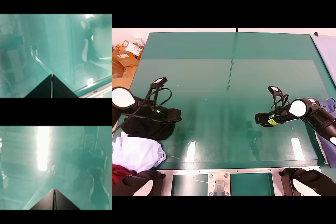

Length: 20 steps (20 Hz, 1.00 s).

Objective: Fold the shirts.

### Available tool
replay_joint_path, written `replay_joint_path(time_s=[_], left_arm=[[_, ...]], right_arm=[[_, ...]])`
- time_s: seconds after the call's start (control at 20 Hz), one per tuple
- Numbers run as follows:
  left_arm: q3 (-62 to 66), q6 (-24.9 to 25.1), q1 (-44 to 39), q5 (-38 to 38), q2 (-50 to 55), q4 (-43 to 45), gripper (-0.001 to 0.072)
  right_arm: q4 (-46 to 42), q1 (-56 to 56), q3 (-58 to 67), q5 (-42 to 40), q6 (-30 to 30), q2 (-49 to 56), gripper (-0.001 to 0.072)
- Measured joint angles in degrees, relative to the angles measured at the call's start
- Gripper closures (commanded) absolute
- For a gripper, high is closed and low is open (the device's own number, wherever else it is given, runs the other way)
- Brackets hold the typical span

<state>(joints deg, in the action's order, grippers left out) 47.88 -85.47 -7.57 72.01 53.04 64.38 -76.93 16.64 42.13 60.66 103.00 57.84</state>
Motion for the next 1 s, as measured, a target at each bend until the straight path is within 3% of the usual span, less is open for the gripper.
replay_joint_path(time_s=[0.2, 0.25, 0.35, 0.65, 0.95, 1.0], left_arm=[[0.00, 0.13, 0.02, -0.50, 0.00, 0.50, 0.0673], [0.00, 0.24, -0.02, -0.74, 0.00, 1.81, 0.0632], [0.00, -0.83, -0.02, -1.88, 0.00, 7.93, 0.0003], [-1.14, -12.72, 0.96, -6.38, 3.50, 36.52, 0.0000], [-2.38, -16.72, 7.89, -9.81, 15.78, 44.30, 0.0012], [-2.40, -16.92, 8.94, -9.81, 17.55, 44.46, 0.0314]], right_arm=[[0.00, 0.00, 0.02, -0.02, 0.02, 0.00, 0.0689], [0.00, 0.00, 0.02, -0.02, 0.02, 0.00, 0.0689], [0.00, 0.00, 0.02, -0.02, 0.02, 0.00, 0.0689], [0.00, 0.00, 0.00, -0.04, 0.02, 0.04, 0.0689], [0.00, 0.00, 0.02, -0.04, 0.02, 0.02, 0.0689], [0.00, 0.00, 0.00, -0.04, 0.02, 0.02, 0.0689]])
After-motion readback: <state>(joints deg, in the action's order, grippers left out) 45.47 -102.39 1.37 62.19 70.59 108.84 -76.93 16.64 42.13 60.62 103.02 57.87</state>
